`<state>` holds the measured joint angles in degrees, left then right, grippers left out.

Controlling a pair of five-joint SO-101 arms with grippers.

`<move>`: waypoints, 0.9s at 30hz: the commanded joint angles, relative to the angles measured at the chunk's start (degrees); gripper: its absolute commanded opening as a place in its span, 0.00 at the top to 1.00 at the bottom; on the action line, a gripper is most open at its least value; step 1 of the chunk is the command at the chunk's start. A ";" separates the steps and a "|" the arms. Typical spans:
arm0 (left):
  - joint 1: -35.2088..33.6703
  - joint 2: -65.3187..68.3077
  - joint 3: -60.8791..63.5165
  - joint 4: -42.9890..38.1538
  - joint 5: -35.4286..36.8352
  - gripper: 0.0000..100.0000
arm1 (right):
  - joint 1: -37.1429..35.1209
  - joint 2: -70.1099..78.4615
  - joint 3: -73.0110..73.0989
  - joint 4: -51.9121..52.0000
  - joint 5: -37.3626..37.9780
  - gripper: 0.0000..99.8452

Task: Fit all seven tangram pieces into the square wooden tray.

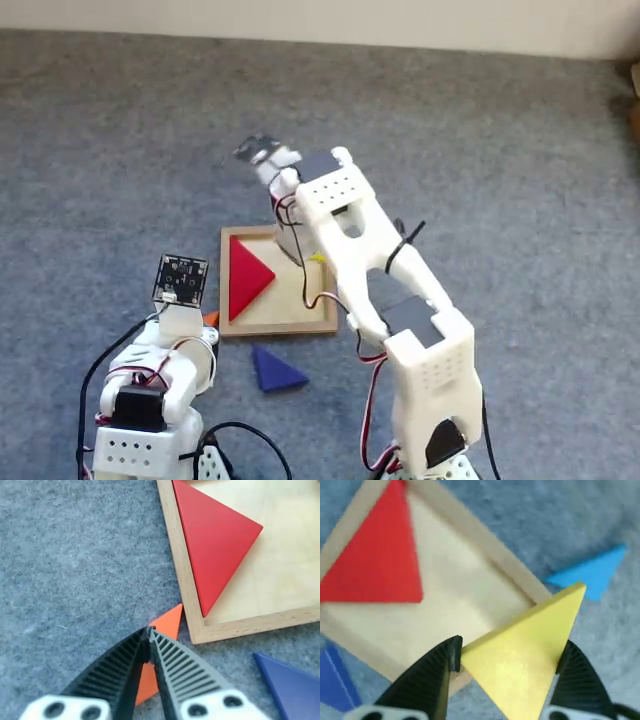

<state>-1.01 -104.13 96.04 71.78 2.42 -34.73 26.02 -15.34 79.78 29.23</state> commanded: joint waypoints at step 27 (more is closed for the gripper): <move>-0.13 0.04 1.19 0.26 0.53 0.99 | -6.02 5.41 -7.16 0.31 28.75 0.59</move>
<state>-1.01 -104.13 96.04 71.78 2.42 -40.18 33.32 -18.77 79.78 57.54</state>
